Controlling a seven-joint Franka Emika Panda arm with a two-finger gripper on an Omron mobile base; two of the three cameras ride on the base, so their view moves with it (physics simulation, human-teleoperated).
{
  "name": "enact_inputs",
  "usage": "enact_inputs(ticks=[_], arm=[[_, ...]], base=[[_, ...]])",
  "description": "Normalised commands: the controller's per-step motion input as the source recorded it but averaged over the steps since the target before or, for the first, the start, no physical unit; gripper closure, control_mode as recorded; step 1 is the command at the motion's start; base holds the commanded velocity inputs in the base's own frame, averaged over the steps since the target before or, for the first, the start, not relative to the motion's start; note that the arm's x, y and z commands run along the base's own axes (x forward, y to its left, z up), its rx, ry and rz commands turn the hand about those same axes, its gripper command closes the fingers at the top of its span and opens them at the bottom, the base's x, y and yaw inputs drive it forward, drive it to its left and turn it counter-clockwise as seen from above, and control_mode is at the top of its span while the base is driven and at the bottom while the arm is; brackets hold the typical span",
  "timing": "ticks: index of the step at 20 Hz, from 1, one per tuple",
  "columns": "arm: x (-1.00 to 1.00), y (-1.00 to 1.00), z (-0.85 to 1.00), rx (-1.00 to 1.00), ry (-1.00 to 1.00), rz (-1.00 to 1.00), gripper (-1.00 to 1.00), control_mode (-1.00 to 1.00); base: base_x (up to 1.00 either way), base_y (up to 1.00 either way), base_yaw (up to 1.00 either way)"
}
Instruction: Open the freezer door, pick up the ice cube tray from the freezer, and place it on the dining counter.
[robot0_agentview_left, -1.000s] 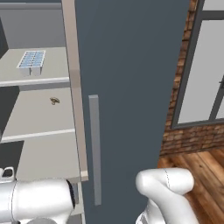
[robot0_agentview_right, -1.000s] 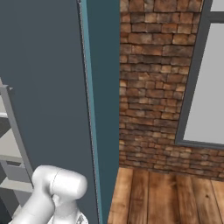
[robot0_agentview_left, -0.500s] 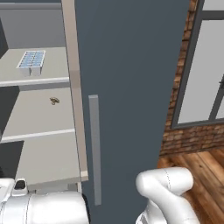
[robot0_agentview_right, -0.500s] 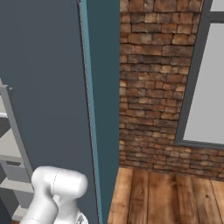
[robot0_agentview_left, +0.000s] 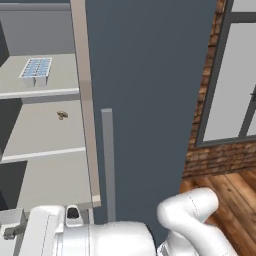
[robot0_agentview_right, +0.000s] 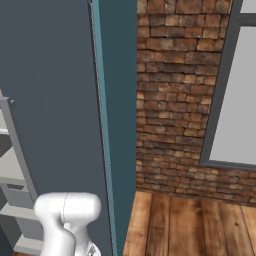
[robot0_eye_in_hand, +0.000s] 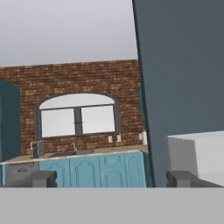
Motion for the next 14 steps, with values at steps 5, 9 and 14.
enact_inputs(ticks=[5, 9, 14], arm=[[0.13, -0.78, 0.2, 0.0, 0.0, 0.0, -1.0, -1.0], [0.13, -0.72, 0.14, 0.0, 0.0, 0.0, -1.0, -1.0], [0.12, -0.65, 0.05, 0.0, 0.01, -0.05, -1.0, -1.0]], base=[[0.0, 0.0, 0.0], [0.0, 0.0, 0.0], [0.0, 0.0, 0.0]])
